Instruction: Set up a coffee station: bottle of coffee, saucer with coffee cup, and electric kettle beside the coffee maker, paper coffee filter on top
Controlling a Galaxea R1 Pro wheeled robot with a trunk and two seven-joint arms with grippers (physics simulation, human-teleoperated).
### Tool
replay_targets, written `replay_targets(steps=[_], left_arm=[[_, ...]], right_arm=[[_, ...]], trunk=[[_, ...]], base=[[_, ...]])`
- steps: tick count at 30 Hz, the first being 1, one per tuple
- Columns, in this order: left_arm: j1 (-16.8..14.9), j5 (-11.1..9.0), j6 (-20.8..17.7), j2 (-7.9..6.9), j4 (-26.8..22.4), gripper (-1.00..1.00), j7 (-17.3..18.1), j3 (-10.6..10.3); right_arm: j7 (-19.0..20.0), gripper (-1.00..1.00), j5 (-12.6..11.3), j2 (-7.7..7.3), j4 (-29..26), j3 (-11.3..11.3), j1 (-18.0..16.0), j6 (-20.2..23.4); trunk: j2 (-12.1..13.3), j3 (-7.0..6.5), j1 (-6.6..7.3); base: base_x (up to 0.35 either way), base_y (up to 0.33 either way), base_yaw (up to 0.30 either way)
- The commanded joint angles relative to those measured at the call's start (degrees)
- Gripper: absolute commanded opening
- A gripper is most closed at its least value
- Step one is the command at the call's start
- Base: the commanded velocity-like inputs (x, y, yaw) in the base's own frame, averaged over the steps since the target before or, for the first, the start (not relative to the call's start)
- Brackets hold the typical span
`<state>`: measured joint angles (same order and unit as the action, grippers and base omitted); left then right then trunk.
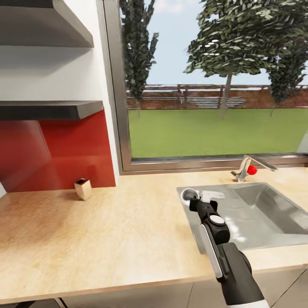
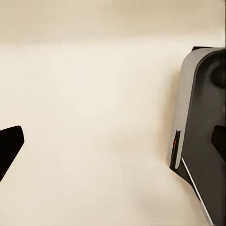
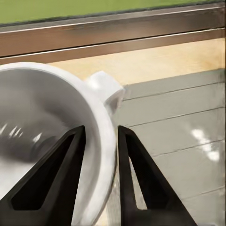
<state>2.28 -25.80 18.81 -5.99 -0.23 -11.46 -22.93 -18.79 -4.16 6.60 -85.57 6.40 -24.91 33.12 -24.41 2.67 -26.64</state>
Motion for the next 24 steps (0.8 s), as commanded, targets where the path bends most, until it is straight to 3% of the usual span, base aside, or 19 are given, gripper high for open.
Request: replay_targets(steps=[1, 12, 24], left_arm=[[0.0, -0.3, 0.2, 0.13, 0.0, 1.0, -0.2, -0.5], [-0.1, -0.4, 0.2, 0.36, 0.0, 1.0, -0.2, -0.5], [-0.1, -0.3, 0.2, 0.36, 0.0, 1.0, -0.2, -0.5]], right_arm=[[-0.5, -1.0, -0.4, -0.01, 0.0, 0.1, -0.1, 0.2], [-0.5, -1.0, -0.4, 0.07, 0.0, 0.1, -0.1, 0.2], [-0.6, -1.0, -0.4, 0.08, 0.0, 0.0, -0.1, 0.1]], trunk=[[-0.1, 0.1, -0.02], [-0.1, 0.09, -0.02], [-0.1, 0.79, -0.02]], base=[[-0.168, -0.25, -0.261], [-0.033, -0.266, -0.254], [0.0, -0.274, -0.01]])
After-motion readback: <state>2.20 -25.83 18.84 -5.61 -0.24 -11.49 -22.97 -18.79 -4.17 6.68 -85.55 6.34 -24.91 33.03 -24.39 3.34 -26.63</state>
